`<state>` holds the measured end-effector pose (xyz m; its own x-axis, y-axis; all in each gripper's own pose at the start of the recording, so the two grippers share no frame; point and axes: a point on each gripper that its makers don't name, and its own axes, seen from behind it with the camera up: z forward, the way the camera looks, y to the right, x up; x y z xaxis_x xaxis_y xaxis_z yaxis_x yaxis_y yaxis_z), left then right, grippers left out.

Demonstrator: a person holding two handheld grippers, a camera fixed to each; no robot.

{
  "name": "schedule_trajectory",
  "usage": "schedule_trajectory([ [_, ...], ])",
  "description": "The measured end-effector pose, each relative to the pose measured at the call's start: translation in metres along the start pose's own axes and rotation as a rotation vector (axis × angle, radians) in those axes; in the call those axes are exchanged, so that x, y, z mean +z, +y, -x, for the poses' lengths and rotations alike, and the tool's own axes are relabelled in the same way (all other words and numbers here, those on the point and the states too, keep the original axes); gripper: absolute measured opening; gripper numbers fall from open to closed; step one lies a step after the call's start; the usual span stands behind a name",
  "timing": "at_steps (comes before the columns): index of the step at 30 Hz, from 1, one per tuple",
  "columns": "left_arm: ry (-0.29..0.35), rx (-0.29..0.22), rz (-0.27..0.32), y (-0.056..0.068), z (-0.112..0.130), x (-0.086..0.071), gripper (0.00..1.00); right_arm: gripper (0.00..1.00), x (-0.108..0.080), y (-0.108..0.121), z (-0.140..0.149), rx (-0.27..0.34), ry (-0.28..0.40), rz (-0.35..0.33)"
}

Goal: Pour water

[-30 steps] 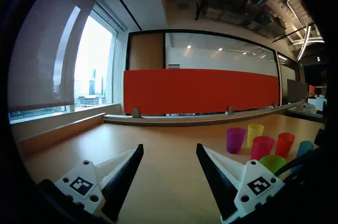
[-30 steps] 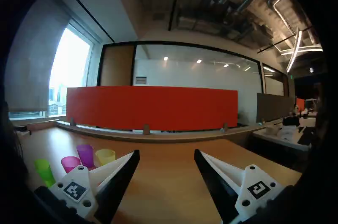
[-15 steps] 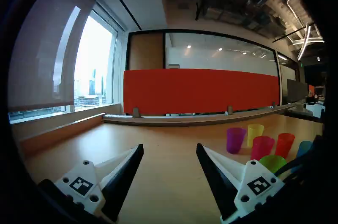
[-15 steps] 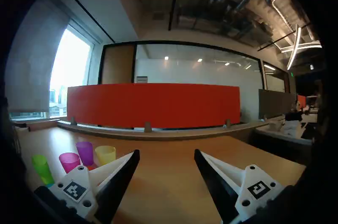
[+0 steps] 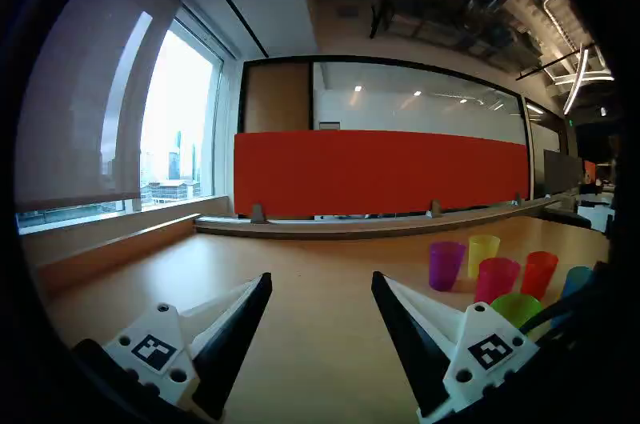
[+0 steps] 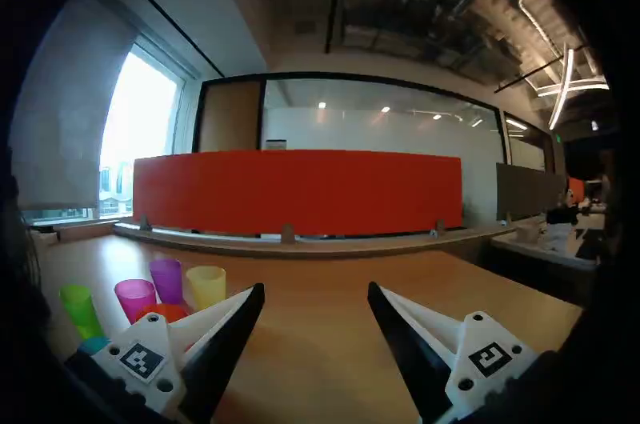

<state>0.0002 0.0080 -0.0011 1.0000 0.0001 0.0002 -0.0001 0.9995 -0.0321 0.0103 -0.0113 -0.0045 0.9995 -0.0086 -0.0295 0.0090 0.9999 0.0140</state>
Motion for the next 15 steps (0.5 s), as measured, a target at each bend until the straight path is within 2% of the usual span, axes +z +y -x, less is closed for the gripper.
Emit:
schedule_trajectory([
  [15, 0.000, 0.000, 0.000, -0.0001, 0.0007, -0.0001, 0.92, 1.00, 0.0021, 0.0015, 0.0095, -0.004, -0.025, -0.006],
])
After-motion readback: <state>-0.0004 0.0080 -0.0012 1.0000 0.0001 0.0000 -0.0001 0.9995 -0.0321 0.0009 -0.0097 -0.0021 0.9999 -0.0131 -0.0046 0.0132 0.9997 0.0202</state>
